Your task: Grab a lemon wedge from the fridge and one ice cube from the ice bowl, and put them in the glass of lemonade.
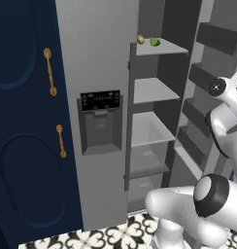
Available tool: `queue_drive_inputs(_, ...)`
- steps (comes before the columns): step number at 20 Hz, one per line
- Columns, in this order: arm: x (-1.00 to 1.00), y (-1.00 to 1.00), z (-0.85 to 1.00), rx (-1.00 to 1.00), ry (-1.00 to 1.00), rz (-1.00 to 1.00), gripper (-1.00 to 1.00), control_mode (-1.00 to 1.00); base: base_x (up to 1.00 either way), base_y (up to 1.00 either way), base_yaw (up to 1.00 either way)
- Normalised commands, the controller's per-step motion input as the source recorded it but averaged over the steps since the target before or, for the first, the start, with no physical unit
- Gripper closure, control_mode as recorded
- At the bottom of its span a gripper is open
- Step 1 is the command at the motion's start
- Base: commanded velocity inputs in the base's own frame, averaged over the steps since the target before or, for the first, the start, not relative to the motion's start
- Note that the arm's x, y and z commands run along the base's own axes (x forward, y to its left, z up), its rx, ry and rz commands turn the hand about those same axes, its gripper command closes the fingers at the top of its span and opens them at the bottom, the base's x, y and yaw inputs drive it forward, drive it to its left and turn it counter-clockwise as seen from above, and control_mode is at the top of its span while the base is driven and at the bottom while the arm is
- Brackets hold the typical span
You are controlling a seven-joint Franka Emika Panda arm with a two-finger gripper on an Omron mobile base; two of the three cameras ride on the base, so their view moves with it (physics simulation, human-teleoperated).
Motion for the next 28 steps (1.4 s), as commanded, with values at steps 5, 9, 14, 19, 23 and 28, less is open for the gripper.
queue_drive_inputs(5,0.00,-0.86,0.00,-0.01,0.00,-0.06,-1.00,-1.00,0.00,0.00,0.00)
queue_drive_inputs(9,-0.36,-0.38,0.13,0.00,-0.04,0.00,-1.00,-1.00,0.00,0.00,0.00)
queue_drive_inputs(14,-0.78,0.12,0.76,0.00,-0.09,0.00,-1.00,-1.00,0.00,0.00,0.00)
queue_drive_inputs(19,-0.44,0.69,0.66,0.00,0.00,0.00,-1.00,-1.00,0.00,0.00,0.00)
queue_drive_inputs(23,-0.23,0.78,0.19,0.26,0.00,0.00,-1.00,-1.00,0.00,0.00,0.00)
queue_drive_inputs(28,-0.13,0.71,-0.24,0.64,-0.06,0.00,-1.00,-1.00,0.00,0.00,0.00)
